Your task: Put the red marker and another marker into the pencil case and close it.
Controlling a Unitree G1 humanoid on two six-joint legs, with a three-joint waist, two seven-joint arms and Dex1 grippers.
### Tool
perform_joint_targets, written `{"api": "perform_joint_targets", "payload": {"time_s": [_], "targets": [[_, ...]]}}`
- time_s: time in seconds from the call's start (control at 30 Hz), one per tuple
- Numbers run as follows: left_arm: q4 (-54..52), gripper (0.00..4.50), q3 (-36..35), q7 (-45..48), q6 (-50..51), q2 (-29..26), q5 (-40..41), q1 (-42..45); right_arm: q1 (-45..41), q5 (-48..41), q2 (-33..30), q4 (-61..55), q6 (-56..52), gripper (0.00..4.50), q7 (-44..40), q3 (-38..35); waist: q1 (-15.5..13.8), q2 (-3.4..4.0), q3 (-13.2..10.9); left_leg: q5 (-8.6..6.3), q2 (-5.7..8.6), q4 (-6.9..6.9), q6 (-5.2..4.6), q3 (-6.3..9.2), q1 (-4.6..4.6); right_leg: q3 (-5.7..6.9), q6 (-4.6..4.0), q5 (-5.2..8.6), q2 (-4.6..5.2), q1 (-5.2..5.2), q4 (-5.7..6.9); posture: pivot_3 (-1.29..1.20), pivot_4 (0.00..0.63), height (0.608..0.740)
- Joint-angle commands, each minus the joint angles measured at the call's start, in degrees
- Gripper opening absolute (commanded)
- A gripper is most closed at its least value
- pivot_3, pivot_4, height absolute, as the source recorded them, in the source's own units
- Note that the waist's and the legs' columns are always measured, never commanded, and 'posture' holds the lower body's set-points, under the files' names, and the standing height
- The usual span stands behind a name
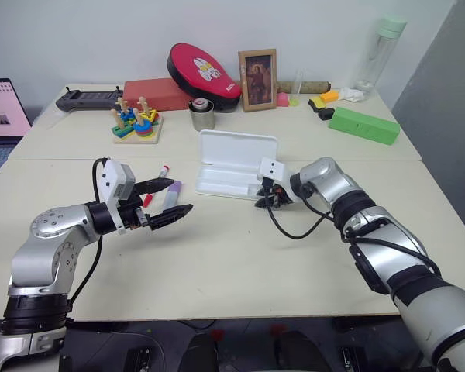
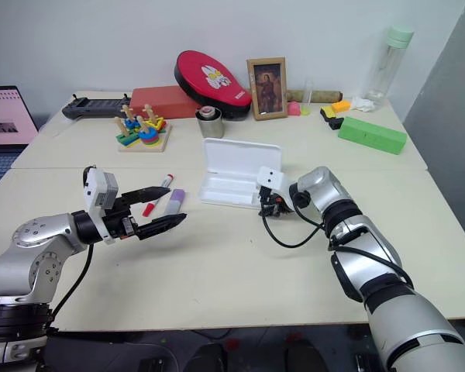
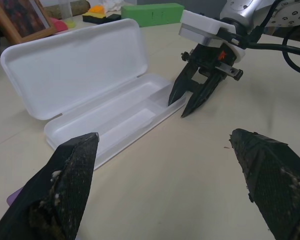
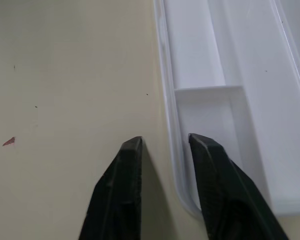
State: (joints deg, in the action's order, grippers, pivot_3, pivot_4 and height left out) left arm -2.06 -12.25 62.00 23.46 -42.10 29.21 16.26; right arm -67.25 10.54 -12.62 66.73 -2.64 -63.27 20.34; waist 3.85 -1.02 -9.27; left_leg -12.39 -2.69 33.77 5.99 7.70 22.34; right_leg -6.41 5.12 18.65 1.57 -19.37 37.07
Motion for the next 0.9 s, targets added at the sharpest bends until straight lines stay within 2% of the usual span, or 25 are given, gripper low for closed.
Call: {"api": "perform_joint_targets", "payload": {"time_s": [0.03, 0.07, 0.3, 0.43, 0.6, 0.77, 0.9], "targets": [[-1.9, 4.50, -0.8, 0.1, 0.1, -0.8, 1.1, 0.2, -1.4, 1.1, 0.0, 0.8, 1.3, 0.27, 0.4, -0.5, 0.0, 0.00, 0.0, 0.00, 0.00, 0.00, 0.00, 0.00, 0.00, 0.00, 0.00, 0.00, 0.00, 0.00, 0.00, 0.00, 0.150, 0.740], [-1.8, 4.50, -0.9, 0.1, 0.1, -0.8, 1.1, 0.3, -1.4, 1.2, -0.1, 1.0, 1.6, 0.05, 0.6, -0.6, 0.1, 0.01, 0.0, 0.00, 0.00, 0.00, 0.00, 0.00, 0.00, 0.00, 0.00, 0.00, 0.00, 0.00, 0.00, 0.00, 0.150, 0.740], [-1.8, 4.50, -1.1, 0.0, 0.4, -0.9, 1.3, 0.3, -1.1, 1.6, -0.9, -0.6, 6.1, 0.05, -1.1, -1.0, 0.4, 0.01, 0.0, 0.00, 0.00, 0.00, 0.00, 0.01, -0.01, 0.00, 0.00, 0.00, 0.00, 0.01, 0.01, 0.00, 0.150, 0.740], [-2.6, 4.50, -1.8, 0.1, 0.9, -1.4, 1.7, -1.0, 2.3, 0.8, -3.1, -7.7, 9.5, 0.05, -6.1, -0.4, 0.7, -0.02, 0.0, 0.00, 0.00, -0.01, 0.00, 0.00, 0.00, 0.00, 0.00, 0.00, 0.00, 0.01, 0.00, 0.00, 0.150, 0.740], [-3.5, 4.50, -2.0, 0.2, 1.5, -1.6, 1.9, -2.0, 9.9, -0.6, -5.9, -21.5, 7.8, 0.05, -10.8, 0.0, 0.9, -0.04, 0.0, 0.00, 0.00, -0.03, 0.00, 0.00, 0.00, 0.01, 0.00, 0.00, 0.01, 0.02, 0.00, 0.00, 0.150, 0.740], [-4.0, 4.50, -2.4, 0.0, 2.2, -1.8, 2.2, -2.6, 15.7, -1.0, -7.5, -31.7, 3.2, 0.05, -12.2, 0.3, 0.9, -0.05, 0.0, 0.00, -0.01, 0.01, 0.00, 0.01, 0.00, 0.02, 0.00, 0.00, 0.01, 0.05, 0.00, 0.00, 0.150, 0.740], [-4.3, 4.50, -2.3, -0.3, 2.8, -2.0, 2.5, -2.7, 17.0, -0.9, -7.6, -33.3, 2.4, 0.05, -11.1, 0.8, 0.9, -0.06, 0.0, 0.00, -0.01, 0.02, 0.00, 0.01, -0.04, 0.02, 0.01, 0.00, 0.00, 0.07, 0.02, 0.00, 0.150, 0.740]]}}
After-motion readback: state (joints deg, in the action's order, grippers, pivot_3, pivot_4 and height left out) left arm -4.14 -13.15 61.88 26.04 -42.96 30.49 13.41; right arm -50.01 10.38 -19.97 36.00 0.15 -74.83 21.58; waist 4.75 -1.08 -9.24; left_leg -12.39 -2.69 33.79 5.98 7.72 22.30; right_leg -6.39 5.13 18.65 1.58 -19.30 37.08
